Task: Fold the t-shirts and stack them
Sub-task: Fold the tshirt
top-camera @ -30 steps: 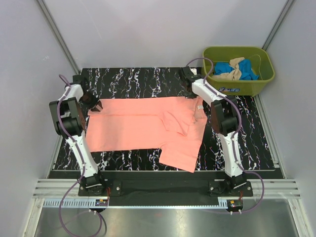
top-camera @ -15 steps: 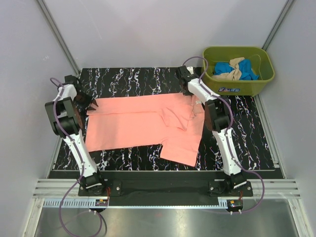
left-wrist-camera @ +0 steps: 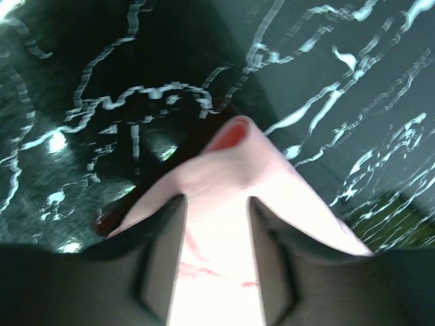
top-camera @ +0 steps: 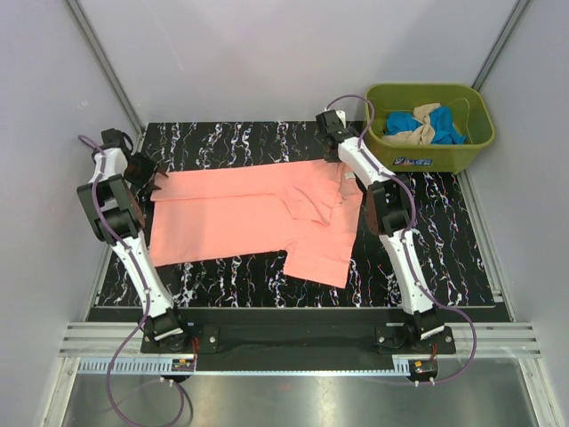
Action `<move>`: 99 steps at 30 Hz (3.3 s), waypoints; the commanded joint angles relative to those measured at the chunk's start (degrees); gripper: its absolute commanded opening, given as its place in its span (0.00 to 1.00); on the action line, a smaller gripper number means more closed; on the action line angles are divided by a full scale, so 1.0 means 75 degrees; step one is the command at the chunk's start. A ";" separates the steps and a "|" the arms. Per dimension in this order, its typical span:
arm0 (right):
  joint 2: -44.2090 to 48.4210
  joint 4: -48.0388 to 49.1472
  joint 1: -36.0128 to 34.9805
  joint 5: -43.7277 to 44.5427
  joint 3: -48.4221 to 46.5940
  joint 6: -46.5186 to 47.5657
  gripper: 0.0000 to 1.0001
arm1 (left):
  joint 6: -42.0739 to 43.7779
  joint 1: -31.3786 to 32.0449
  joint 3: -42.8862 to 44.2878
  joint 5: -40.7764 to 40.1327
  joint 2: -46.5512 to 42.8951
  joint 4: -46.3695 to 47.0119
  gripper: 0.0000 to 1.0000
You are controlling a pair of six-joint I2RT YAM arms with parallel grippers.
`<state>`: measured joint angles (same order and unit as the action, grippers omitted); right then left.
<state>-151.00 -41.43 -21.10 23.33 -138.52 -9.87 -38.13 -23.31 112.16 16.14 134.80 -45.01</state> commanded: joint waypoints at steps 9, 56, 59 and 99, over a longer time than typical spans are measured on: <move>0.2108 -0.0475 -0.0080 -0.1994 -0.0306 -0.1039 0.39 | 0.1449 0.0495 -0.0903 -0.1002 -0.2328 0.0248 0.65; 0.1887 -0.0195 0.0622 -0.2818 0.1559 -0.1274 0.49 | 0.1674 -0.0173 -0.2298 -0.1661 -0.1719 0.0740 0.50; 0.1817 -0.0207 0.0622 -0.2771 0.1489 -0.1262 0.50 | 0.1580 -0.0185 -0.2473 -0.1566 -0.1872 0.1079 0.50; 0.0516 0.0121 0.0564 -0.1436 0.0433 -0.0782 0.31 | 0.1451 -0.0267 -0.1935 -0.0805 -0.1614 0.0963 0.09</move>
<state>-147.33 -42.61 -16.29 9.78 -132.90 -16.69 -27.22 -25.02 96.31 8.49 125.12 -38.87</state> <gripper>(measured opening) 0.327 0.089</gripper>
